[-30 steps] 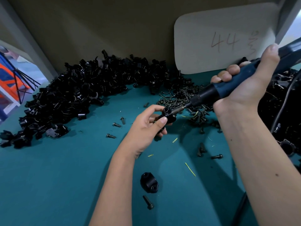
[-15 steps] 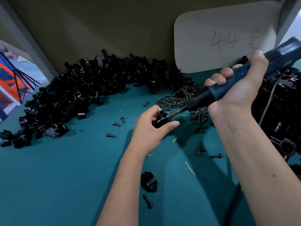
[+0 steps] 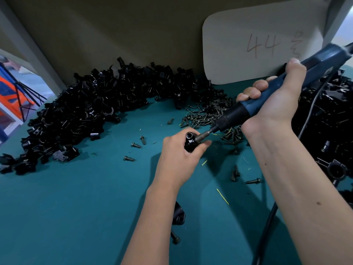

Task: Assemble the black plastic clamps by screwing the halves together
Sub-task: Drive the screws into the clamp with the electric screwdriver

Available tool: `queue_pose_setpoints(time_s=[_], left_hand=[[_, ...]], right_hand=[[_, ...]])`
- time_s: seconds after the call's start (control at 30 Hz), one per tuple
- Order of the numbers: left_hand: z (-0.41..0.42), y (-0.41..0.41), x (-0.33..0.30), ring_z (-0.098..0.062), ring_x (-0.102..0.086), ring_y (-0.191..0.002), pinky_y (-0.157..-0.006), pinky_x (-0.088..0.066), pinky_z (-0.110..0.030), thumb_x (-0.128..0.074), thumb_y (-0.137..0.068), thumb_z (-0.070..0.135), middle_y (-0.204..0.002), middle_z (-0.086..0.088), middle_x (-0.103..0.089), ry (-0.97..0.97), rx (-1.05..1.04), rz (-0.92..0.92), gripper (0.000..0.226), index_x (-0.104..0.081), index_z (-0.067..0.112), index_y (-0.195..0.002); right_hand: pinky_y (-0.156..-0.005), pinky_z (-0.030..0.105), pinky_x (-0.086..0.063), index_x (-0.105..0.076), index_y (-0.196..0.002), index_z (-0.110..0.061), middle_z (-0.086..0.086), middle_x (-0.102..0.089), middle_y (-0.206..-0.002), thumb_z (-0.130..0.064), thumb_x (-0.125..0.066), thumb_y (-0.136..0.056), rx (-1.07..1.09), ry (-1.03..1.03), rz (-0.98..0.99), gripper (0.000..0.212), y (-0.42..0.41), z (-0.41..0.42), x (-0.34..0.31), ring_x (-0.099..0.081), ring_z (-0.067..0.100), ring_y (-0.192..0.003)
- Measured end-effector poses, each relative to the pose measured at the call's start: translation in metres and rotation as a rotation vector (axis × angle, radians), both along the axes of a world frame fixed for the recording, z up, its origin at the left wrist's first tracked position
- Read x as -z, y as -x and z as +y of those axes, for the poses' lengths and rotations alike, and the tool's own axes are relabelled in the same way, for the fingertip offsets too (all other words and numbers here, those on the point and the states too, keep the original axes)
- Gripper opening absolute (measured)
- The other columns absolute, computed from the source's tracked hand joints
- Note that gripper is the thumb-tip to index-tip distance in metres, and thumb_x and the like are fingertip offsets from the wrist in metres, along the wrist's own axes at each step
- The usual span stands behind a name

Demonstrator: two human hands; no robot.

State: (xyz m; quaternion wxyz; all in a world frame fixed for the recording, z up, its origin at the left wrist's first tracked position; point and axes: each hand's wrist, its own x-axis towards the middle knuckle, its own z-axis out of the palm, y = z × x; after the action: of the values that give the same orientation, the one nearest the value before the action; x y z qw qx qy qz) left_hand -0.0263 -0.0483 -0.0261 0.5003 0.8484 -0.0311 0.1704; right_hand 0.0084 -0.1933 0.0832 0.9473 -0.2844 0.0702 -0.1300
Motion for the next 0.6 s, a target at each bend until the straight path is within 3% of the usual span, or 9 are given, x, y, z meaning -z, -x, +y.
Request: queue_pose_setpoints(time_s=[0.2, 0.6], left_hand=[[-0.002, 0.002, -0.002, -0.007, -0.046, -0.054, -0.046, -0.033, -0.015, -0.08, -0.087, 0.045, -0.064, 0.021, -0.056, -0.076, -0.031, 0.029, 0.017, -0.064, 0.037, -0.089], [-0.003, 0.001, -0.003, -0.007, -0.046, -0.052, -0.046, -0.034, -0.015, -0.079, -0.088, 0.044, -0.061, 0.02, -0.054, -0.034, -0.021, 0.05, 0.02, -0.061, 0.037, -0.086]], right_hand=[[-0.049, 0.026, -0.038, -0.042, -0.08, -0.018, -0.003, -0.046, -0.06, -0.042, -0.065, -0.096, 0.052, 0.014, 0.089, 0.037, -0.014, -0.011, 0.005, -0.039, 0.013, -0.046], [-0.05, 0.029, -0.039, -0.041, -0.078, -0.017, 0.0, -0.047, -0.061, -0.04, -0.064, -0.098, 0.098, 0.083, 0.008, 0.038, -0.012, -0.005, -0.002, -0.039, 0.016, -0.046]])
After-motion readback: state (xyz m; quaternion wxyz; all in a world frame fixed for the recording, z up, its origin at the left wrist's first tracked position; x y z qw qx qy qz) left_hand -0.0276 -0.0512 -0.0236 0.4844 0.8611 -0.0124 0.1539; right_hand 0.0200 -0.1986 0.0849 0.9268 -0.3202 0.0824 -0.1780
